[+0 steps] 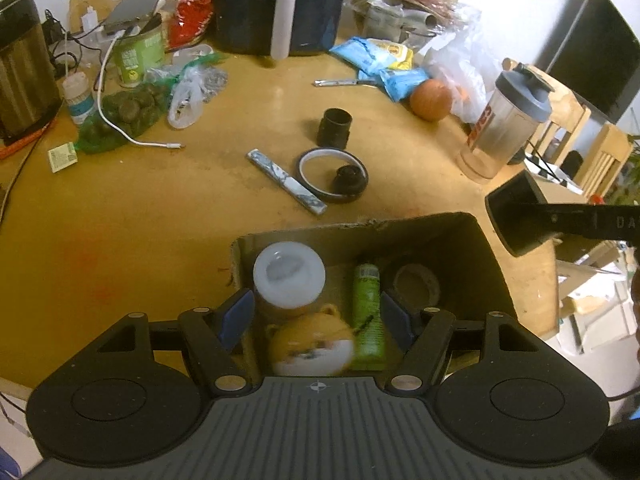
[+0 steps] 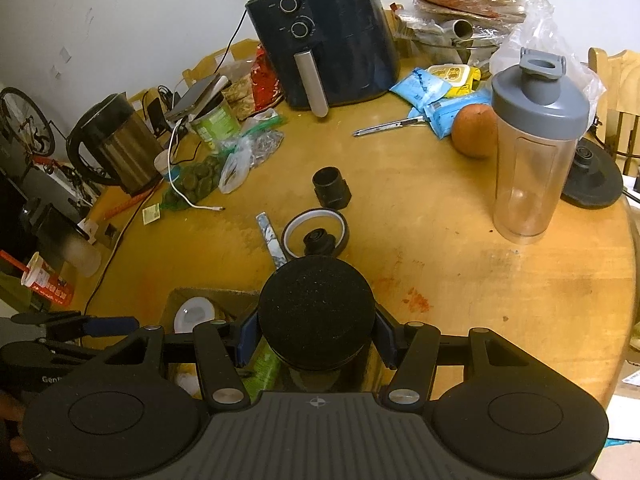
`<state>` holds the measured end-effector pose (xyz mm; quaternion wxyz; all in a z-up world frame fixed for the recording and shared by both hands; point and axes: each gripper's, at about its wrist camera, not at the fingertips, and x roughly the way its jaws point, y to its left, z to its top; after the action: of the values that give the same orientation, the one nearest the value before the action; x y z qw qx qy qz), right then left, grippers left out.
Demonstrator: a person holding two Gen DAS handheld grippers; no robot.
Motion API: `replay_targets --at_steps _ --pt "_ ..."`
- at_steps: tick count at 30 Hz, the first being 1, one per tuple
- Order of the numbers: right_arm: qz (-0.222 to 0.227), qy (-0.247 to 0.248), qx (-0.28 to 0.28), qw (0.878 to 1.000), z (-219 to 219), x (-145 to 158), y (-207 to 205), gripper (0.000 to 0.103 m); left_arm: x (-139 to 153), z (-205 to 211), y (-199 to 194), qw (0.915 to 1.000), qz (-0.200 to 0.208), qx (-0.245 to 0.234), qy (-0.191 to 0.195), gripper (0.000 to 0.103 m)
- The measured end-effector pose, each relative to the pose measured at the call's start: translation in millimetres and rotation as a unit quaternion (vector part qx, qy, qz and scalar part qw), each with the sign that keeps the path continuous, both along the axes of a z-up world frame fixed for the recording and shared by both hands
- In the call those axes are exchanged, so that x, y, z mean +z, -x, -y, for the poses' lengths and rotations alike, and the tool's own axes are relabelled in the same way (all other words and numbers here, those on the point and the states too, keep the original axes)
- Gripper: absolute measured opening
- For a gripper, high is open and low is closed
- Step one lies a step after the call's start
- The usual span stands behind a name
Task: Organize objects
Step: 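Carry the dog toy into the box and release it while the right carries the lid, then lower the black lid into the box and open the right gripper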
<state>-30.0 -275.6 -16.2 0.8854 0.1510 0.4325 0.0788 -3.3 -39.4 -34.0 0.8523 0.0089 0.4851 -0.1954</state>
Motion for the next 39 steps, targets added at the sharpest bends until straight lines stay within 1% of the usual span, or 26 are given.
replay_targets --at_steps 9,16,25,31,32,33,34,36,38,39 --pt "-0.018 0.002 0.031 0.999 -17.3 -8.1 -2.3 0.060 6.7 -9.9 3.7 0.9997 0.010 0.021 0.008 0.069" --pt "-0.029 0.018 0.059 0.998 -32.5 -15.6 -7.6 0.060 7.5 -20.8 10.1 0.9991 0.011 0.039 0.010 0.069" --pt "-0.043 0.045 0.082 0.995 -40.5 -38.5 -24.5 0.060 12.2 -36.1 14.5 0.9971 0.020 0.072 0.018 0.069" --pt "-0.061 0.074 0.112 0.989 -49.8 -66.3 -38.3 0.062 19.0 -40.3 8.5 0.9959 0.037 0.081 0.021 0.069" --pt "-0.066 0.073 0.124 0.987 -51.7 -69.9 -39.8 0.066 21.6 -41.1 6.1 0.9954 0.042 0.083 0.022 0.069" --pt "-0.068 0.076 0.131 0.986 -53.8 -70.9 -40.2 0.066 23.7 -42.1 3.5 0.9949 0.047 0.086 0.024 0.069" --pt "-0.067 0.084 0.139 0.985 -57.4 -70.6 -40.6 0.069 26.7 -42.9 0.3 0.9941 0.053 0.090 0.027 0.069" --pt "-0.061 0.095 0.163 0.980 -62.9 -66.5 -41.8 0.077 32.0 -43.9 -5.5 0.9927 0.064 0.097 0.033 0.069" --pt "-0.058 0.096 0.185 0.976 -66.1 -60.7 -44.8 0.087 37.6 -44.8 -12.1 0.9911 0.075 0.102 0.041 0.069" --pt "-0.056 0.095 0.194 0.975 -67.3 -57.9 -46.3 0.089 40.2 -44.6 -15.8 0.9904 0.080 0.104 0.044 0.069"
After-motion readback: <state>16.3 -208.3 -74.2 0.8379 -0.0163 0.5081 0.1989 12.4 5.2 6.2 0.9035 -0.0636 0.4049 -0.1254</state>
